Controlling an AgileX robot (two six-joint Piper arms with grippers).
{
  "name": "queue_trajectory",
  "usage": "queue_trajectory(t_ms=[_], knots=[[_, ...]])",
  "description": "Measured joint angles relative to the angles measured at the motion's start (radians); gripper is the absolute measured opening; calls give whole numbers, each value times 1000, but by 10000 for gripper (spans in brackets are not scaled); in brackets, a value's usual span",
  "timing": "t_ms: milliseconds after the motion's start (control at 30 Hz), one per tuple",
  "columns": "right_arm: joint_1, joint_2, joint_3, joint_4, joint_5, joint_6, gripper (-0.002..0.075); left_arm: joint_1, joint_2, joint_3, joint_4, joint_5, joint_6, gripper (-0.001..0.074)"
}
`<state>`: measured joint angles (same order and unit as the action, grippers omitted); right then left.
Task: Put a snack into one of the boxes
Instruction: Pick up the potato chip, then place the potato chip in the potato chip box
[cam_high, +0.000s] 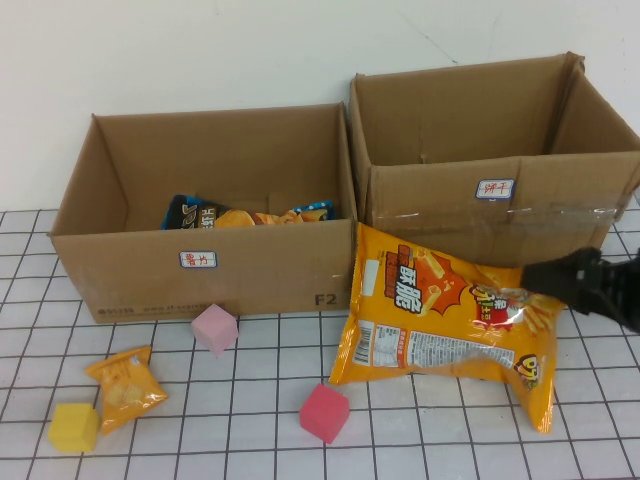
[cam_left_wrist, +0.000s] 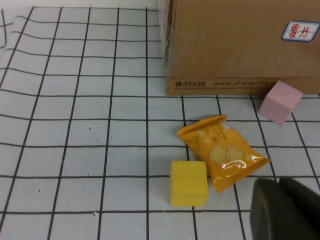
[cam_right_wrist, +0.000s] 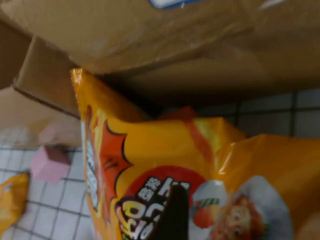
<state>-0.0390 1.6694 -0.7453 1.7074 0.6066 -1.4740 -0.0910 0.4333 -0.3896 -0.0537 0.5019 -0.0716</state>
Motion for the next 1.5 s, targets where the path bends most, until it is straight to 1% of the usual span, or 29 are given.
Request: queue_trajectory(t_ms=[167,333,367,400,433,500,600,667,700,767,867,967,1133,1233,1333,1400,1500], knots=[[20,78,-17,1,42,-1,692,0,0,11,2,-39,2,-3],[34,124,-20,3,63,-55,692,0,0,13,2,-46,2,-3],[34,129,-21,3,71,-58,687,0,0,13,2,-46,2,-3],[34,133,-21,3,77,-60,666,0,0,13,2,-46,2,-3],[34,135,-21,3,83,-61,637,0,0,13,2,-46,2,-3],[34,139,-21,5,97,-68,520,0,0,13,2,-46,2,-3],[34,140,-21,5,113,-77,270,0,0,13,2,-46,2,-3],[34,140,-21,5,127,-77,134,0,0,13,2,-46,2,-3],[34,140,-21,5,141,-77,93,0,0,13,2,-46,2,-3],[34,140,-21,5,189,-77,57,0,0,13,2,-46,2,-3],[34,140,-24,5,320,-80,34,0,0,13,2,-46,2,-3],[36,135,-40,-5,466,-80,27,0,0,13,2,-46,2,-3],[78,40,-111,-16,505,-49,22,0,0,13,-9,-46,2,-3],[145,-25,-226,-20,517,-18,21,0,0,13,-11,-46,5,-3],[235,-53,-382,-22,464,18,20,0,0,13,-15,-46,5,-3],[303,-48,-497,-22,357,27,19,0,0,13,-16,-46,5,-3],[382,-8,-647,-24,148,30,19,0,0,13,-17,-46,5,-3]])
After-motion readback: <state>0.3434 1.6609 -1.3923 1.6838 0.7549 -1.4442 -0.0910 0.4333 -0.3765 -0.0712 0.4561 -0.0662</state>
